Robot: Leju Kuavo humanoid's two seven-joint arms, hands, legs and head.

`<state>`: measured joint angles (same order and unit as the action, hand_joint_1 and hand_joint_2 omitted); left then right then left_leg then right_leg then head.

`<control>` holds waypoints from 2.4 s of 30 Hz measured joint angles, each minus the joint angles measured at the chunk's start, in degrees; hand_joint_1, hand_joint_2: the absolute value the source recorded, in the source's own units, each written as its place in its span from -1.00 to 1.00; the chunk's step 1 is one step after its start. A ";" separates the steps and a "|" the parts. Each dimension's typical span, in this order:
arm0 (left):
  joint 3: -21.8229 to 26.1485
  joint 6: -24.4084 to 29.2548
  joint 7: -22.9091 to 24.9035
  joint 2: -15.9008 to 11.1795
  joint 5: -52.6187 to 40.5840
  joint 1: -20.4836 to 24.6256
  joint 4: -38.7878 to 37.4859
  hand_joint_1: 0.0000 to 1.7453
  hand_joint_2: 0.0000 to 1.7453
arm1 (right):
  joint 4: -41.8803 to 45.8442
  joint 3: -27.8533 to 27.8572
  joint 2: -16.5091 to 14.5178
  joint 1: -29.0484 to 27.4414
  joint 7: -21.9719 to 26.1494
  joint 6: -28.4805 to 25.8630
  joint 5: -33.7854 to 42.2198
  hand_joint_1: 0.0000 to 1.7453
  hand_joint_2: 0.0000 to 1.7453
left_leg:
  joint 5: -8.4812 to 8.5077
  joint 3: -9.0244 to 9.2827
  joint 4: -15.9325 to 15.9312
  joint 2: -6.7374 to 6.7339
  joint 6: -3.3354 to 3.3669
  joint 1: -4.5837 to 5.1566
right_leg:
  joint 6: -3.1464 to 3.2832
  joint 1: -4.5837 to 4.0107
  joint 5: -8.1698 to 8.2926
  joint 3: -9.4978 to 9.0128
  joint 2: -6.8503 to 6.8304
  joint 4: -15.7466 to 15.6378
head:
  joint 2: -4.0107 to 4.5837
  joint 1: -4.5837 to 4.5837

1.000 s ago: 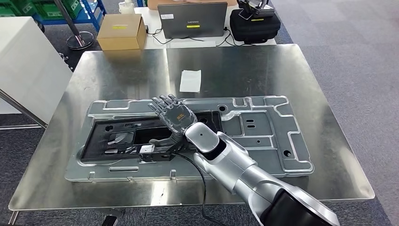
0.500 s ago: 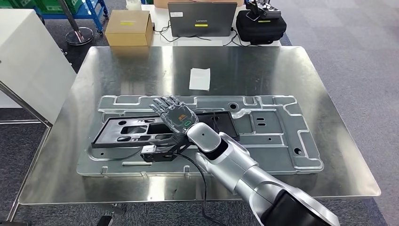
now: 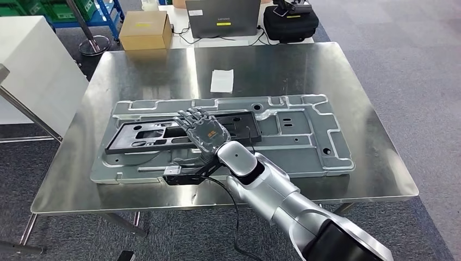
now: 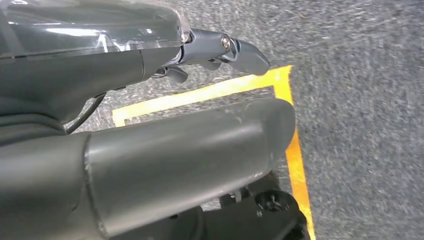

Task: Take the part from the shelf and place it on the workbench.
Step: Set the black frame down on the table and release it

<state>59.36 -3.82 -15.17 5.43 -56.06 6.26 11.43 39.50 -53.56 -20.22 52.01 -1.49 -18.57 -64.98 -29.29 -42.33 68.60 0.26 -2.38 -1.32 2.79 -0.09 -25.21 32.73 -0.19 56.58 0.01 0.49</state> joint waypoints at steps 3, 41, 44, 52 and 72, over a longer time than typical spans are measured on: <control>0.40 -0.01 0.00 -0.05 -0.27 0.03 0.00 -1.00 -1.00 | 0.09 0.48 0.19 -0.82 -0.35 -1.35 -0.80 -1.00 -1.00 | -0.35 1.47 4.88 -0.04 -0.69 -0.13 | -0.29 0.03 1.64 2.83 -0.12 0.73 | 0.01 0.03; 4.01 1.01 -0.30 0.46 1.61 -0.16 -0.01 -1.00 -1.00 | 20.47 7.94 8.96 -25.00 2.85 -20.03 -3.48 -1.00 -1.00 | 0.15 13.64 -10.81 -0.38 1.96 0.62 | -2.19 -0.40 3.77 5.70 -0.48 2.55 | -0.01 0.33; 5.03 1.26 -0.51 0.85 2.15 -0.37 -0.02 -1.00 -1.00 | 26.59 10.06 11.63 -31.65 3.85 -21.02 -5.02 -1.00 -1.00 | 2.16 12.19 -11.27 -0.75 3.28 0.29 | -3.29 -0.01 -1.83 7.05 0.02 6.59 | -0.01 0.01; 7.87 2.08 -1.20 1.35 4.18 -0.76 -0.02 -1.00 -1.00 | 40.73 21.99 12.59 -52.28 18.66 -21.43 4.79 -1.00 -1.00 | 6.94 5.53 -10.27 -0.75 2.47 0.33 | -3.82 0.84 -4.65 -1.93 0.15 7.83 | -0.01 -0.35; 13.57 5.43 -1.76 2.42 7.40 -0.69 0.08 -1.00 -1.00 | 12.74 75.05 9.42 -59.83 41.19 5.44 53.38 -1.00 -1.00 | -1.55 17.67 -12.99 -0.73 3.03 1.04 | -3.22 0.08 3.96 5.06 -0.86 1.72 | 0.00 0.33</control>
<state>72.94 1.61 -16.93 7.86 -48.66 5.57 11.51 52.24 21.49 -10.80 -7.83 39.70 -13.13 -11.61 -30.84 -24.65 55.61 -0.47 0.65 -0.28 -0.43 -0.01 -21.25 37.79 -1.05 58.30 0.01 0.81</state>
